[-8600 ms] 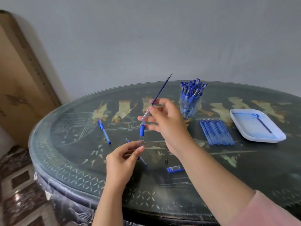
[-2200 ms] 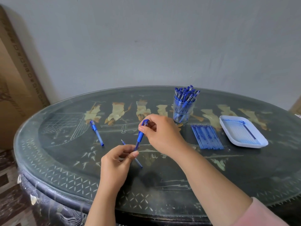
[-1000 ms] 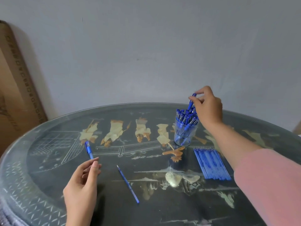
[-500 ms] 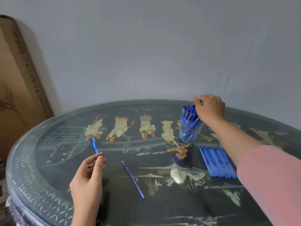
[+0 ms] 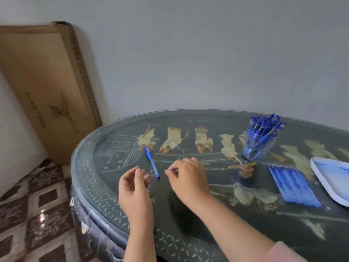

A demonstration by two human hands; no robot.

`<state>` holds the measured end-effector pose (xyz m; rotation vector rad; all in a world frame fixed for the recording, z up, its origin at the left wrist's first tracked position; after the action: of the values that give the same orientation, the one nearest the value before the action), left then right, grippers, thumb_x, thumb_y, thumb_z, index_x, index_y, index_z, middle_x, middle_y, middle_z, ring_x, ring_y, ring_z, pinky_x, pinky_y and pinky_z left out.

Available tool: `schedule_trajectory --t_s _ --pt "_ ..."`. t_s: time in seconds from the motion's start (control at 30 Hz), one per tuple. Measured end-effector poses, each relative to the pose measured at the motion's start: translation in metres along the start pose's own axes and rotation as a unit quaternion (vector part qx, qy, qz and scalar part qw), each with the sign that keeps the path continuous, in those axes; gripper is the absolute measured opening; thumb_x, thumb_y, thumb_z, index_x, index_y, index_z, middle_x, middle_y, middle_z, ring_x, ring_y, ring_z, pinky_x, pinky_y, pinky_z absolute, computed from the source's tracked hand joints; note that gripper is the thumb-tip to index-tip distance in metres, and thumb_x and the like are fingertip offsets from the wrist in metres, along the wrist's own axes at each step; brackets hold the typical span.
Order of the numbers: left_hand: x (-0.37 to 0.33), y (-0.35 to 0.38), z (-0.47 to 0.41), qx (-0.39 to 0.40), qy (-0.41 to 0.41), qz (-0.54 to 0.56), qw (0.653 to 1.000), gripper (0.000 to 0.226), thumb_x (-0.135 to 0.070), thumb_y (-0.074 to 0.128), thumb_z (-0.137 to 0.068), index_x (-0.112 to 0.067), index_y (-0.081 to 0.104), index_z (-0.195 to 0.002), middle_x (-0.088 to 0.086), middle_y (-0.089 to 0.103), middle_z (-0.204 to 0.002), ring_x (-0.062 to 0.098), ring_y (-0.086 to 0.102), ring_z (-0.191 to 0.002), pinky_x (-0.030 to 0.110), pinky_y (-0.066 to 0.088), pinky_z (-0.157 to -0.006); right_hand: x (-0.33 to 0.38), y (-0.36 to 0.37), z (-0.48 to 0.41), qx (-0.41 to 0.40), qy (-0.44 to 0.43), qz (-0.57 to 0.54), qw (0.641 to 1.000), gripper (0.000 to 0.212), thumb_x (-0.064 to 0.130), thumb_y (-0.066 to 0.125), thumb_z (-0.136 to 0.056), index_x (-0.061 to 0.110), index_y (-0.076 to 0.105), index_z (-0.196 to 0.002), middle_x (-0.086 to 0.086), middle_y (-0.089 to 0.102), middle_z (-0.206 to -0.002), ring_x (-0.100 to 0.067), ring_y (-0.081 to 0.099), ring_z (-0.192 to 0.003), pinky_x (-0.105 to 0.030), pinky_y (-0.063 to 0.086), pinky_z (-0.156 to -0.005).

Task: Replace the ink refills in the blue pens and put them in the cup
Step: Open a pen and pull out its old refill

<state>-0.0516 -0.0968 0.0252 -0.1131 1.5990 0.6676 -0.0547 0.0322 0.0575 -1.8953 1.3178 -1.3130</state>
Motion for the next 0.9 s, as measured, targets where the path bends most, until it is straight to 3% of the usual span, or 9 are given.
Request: schedule_trajectory --t_s 0.13,0.27,0.33,0.43,0.5,0.77,0.9 --pt "0.001 -0.003 -0.003 -0.007 -0.006 0.030 1.000 0.007 -0.014 0.054 -0.099 -0.018 0.060 -0.099 0.014 0.065 -0.105 0.012 0.066 -0.082 0.030 0.053 -0.078 0.017 0.031 -0.004 0.049 0.039 0.044 0.997 0.035 0.047 0.052 -0.096 0.018 0.068 -0.109 -0.001 0.066 -0.105 -0.022 0.050 -0.103 -0.034 0.037 -0.090" --pt "0.002 -0.002 -0.003 -0.003 -0.010 0.043 0.999 0.009 -0.013 0.052 -0.100 -0.018 0.059 -0.097 0.008 0.064 -0.099 0.002 0.066 -0.070 0.025 0.053 -0.074 0.020 0.052 -0.009 0.068 0.056 0.116 0.989 0.030 0.042 0.051 -0.097 0.017 0.066 -0.105 -0.005 0.063 -0.106 -0.026 0.048 -0.104 -0.037 0.035 -0.090" --pt "0.005 -0.002 -0.004 -0.002 -0.010 0.042 0.999 0.009 -0.013 0.053 -0.099 -0.018 0.060 -0.099 0.010 0.065 -0.101 0.006 0.066 -0.076 0.026 0.053 -0.074 0.020 0.059 -0.009 0.034 0.054 0.137 0.989 0.025 0.038 0.060 -0.092 0.015 0.068 -0.092 -0.006 0.065 -0.094 -0.027 0.053 -0.096 -0.037 0.038 -0.084" --pt "0.008 -0.004 -0.007 -0.001 -0.010 0.042 0.999 0.007 -0.014 0.053 -0.099 -0.016 0.060 -0.100 0.014 0.065 -0.106 0.013 0.065 -0.083 0.029 0.052 -0.077 0.021 0.062 -0.007 -0.005 0.081 0.164 0.983 0.032 0.029 0.090 -0.054 0.018 0.060 -0.053 -0.001 0.057 -0.054 -0.022 0.054 -0.060 -0.030 0.042 -0.057" --pt "0.008 -0.004 -0.008 0.000 -0.009 0.044 0.999 0.007 -0.013 0.053 -0.099 -0.016 0.060 -0.100 0.014 0.064 -0.106 0.015 0.065 -0.084 0.030 0.052 -0.077 0.019 0.063 -0.007 -0.014 0.077 0.171 0.982 0.036 0.024 0.092 -0.044 0.020 0.056 -0.047 0.002 0.052 -0.047 -0.020 0.051 -0.053 -0.027 0.041 -0.052" --pt "0.010 -0.002 -0.007 0.014 0.009 0.010 1.000 0.010 -0.012 0.053 -0.099 -0.019 0.059 -0.099 0.006 0.065 -0.098 0.013 0.064 -0.083 0.028 0.054 -0.079 -0.013 0.014 0.018 -0.085 0.024 0.068 0.994 0.024 0.022 0.087 -0.065 0.020 0.064 -0.059 0.006 0.056 -0.058 -0.021 0.052 -0.061 -0.032 0.044 -0.057" --pt "0.005 0.002 0.000 0.068 0.071 -0.098 0.990 0.013 -0.016 0.057 -0.097 -0.027 0.061 -0.102 -0.002 0.066 -0.100 0.013 0.065 -0.088 0.031 0.052 -0.086 -0.059 -0.030 0.051 -0.106 0.011 0.031 0.994 0.022 0.020 0.085 -0.070 0.025 0.063 -0.065 0.010 0.058 -0.067 -0.021 0.053 -0.068 -0.035 0.045 -0.062"
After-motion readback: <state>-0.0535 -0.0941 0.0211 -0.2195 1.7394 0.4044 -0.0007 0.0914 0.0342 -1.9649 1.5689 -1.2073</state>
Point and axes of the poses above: each hand's wrist, its own z-axis away from the middle knuckle, its own y-axis out of the palm, x = y × z, the point moved 3 cm from there along -z, towards the middle knuckle
